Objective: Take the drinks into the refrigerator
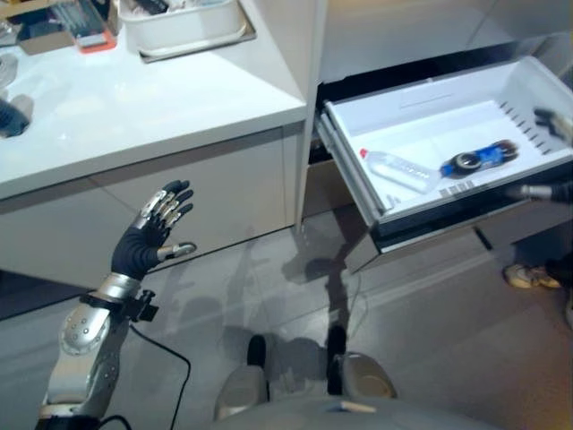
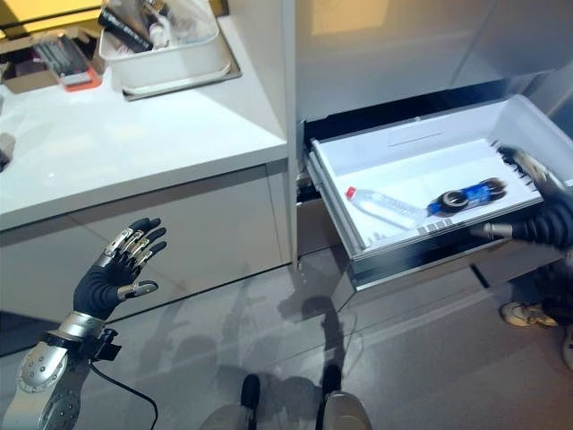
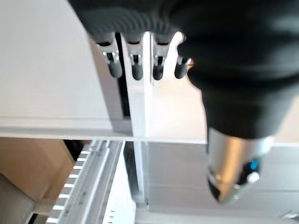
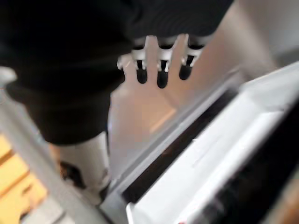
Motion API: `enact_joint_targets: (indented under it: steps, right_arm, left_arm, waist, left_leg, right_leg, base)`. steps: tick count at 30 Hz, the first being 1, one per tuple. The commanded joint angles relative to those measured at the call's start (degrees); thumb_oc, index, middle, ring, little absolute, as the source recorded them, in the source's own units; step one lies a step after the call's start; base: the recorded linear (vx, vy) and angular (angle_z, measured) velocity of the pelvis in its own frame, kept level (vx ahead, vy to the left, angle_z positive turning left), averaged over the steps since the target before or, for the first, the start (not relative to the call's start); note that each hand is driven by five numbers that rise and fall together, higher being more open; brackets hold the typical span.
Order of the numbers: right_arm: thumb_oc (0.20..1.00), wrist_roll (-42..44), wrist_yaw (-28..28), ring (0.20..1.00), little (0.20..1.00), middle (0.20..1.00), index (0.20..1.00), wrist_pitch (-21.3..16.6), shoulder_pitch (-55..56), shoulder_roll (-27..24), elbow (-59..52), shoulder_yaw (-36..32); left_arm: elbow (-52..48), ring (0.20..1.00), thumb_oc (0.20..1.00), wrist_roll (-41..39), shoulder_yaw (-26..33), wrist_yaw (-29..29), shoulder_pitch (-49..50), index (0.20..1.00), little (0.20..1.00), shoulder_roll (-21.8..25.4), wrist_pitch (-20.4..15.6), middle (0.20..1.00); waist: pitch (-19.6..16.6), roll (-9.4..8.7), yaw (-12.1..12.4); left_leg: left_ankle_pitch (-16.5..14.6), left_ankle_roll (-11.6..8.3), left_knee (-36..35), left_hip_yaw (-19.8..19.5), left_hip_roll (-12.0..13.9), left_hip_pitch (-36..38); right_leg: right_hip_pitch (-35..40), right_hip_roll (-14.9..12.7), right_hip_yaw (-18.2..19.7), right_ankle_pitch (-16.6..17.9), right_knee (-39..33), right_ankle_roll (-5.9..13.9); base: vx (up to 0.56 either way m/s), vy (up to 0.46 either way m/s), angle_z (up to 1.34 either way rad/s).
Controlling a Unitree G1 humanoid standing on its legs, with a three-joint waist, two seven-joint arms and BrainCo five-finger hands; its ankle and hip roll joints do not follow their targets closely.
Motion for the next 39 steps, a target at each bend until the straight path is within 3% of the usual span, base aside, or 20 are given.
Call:
enact_joint_targets:
  steps: [1, 3, 6, 7, 8, 12, 20, 25, 39]
  right_arm:
    - [1.0, -4.7, -2.6, 1.0, 1.0, 1.0, 1.0, -3.9, 0.7, -1.0, 0.6, -1.2]
    - [1.0, -6.1, -3.0, 1.0, 1.0, 1.0, 1.0, -4.0, 3.2, 1.6, 3.0, 0.4]
    - [1.0, -9.0, 2.0, 1.0, 1.0, 1.0, 1.0, -2.6, 9.8, 2.8, 5.6, 5.0]
    - [0.846, -9.7, 3.5, 0.846, 0.846, 0.846, 0.846, -1.9, 11.0, 3.1, 8.7, 7.4]
    - [0.2, -13.9, 3.2, 0.2, 0.2, 0.2, 0.2, -1.1, 10.6, 1.8, 13.9, 12.3]
    - [0.2, -22.7, 1.7, 0.2, 0.2, 0.2, 0.2, -1.1, 7.0, -0.2, 22.0, 22.5]
    - [0.2, -26.5, -0.1, 0.2, 0.2, 0.2, 0.2, -0.3, -5.9, 1.0, 33.6, 38.8]
    - [0.2, -28.3, -1.8, 0.2, 0.2, 0.2, 0.2, -0.2, -11.4, 1.3, 34.2, 43.6]
    - [0.2, -30.4, -4.6, 0.2, 0.2, 0.2, 0.2, -0.1, -22.4, -0.6, 33.9, 48.3]
  left_arm:
    - [-1.1, 1.0, 1.0, 1.7, 4.9, 0.4, 2.5, 1.0, 1.0, 0.2, -4.8, 1.0]
    - [-1.0, 1.0, 1.0, 2.5, 5.4, 0.7, 3.2, 1.0, 1.0, -0.3, -5.4, 1.0]
    - [-1.5, 1.0, 1.0, 4.1, 6.8, 0.3, 5.1, 1.0, 1.0, -0.6, -5.6, 1.0]
    - [-1.8, 1.0, 1.0, 4.4, 6.8, -0.1, 5.6, 1.0, 1.0, -0.7, -5.5, 1.0]
    - [-1.9, 1.0, 1.0, 4.7, 6.2, 0.2, 5.2, 1.0, 1.0, -0.6, -5.8, 1.0]
    - [-2.4, 1.0, 1.0, 5.2, 5.1, 1.6, 3.2, 1.0, 1.0, -0.5, -6.5, 1.0]
    - [-3.5, 1.0, 1.0, 5.6, 0.6, 3.3, -0.3, 1.0, 1.0, -0.4, -6.7, 1.0]
    - [-4.3, 1.0, 1.0, 5.5, -1.5, 3.9, -1.4, 1.0, 1.0, -0.2, -6.7, 1.0]
    - [-6.8, 1.0, 1.0, 4.8, -4.4, 3.7, -1.5, 1.0, 1.0, 0.9, -6.6, 1.0]
  waist:
    - [-3.7, -0.75, -0.7]
    - [-4.0, -0.77, -1.0]
    - [-4.1, -1.1, -1.3]
    - [-4.2, -1.07, -1.2]
    - [-4.3, -1.04, -0.9]
    - [-4.2, -0.79, -0.1]
    - [-4.0, -0.46, 1.7]
    - [-4.1, -0.36, 2.9]
    - [-3.8, -0.39, 5.4]
  left_leg:
    - [-5.2, 3.26, 1.7, -0.4, -1.9, 1.4]
    - [-5.1, 3.29, 1.1, -0.1, -1.9, 2.0]
    - [-5.1, 3.32, 0.3, 0.4, -1.9, 2.9]
    - [-5.0, 3.3, 0.2, 0.4, -1.9, 3.1]
    - [-4.9, 3.28, -0.2, 0.4, -1.9, 3.5]
    - [-4.6, 3.26, -0.9, 0.3, -2.0, 4.0]
    - [-4.1, 3.21, -1.4, -1.4, -2.3, 4.5]
    - [-3.9, 3.32, -1.5, -2.4, -2.6, 4.6]
    - [-3.2, 3.68, -1.8, -5.1, -3.5, 4.1]
  right_leg:
    - [2.0, 1.5, -0.6, -4.9, 2.1, 0.84]
    - [2.2, 1.6, -0.3, -4.9, 1.8, 0.93]
    - [2.5, 1.9, 0.1, -4.8, 1.6, 0.93]
    - [2.7, 1.9, 0.1, -4.9, 1.6, 0.96]
    - [2.9, 1.9, 0.1, -4.8, 1.4, 1.05]
    - [3.4, 1.8, -0.1, -4.7, 1.1, 1.1]
    - [4.7, 1.0, -1.7, -4.9, 0.8, 1.07]
    - [5.4, 0.5, -2.6, -4.9, 0.7, 1.04]
    - [5.5, -0.7, -5.2, -5.0, 1.9, 1.13]
  base:
    - [0.06, 0.02, -0.21]
    - [0.03, 0.016, -0.06]
    - [0.02, 0.003, -0.1]
    - [0.01, 0.007, -0.1]
    - [0.01, 0.006, -0.07]
    - [0.0, 0.002, -0.01]
    - [0.0, -0.005, 0.05]
    - [-0.01, -0.001, 0.18]
    - [-0.01, 0.006, 0.12]
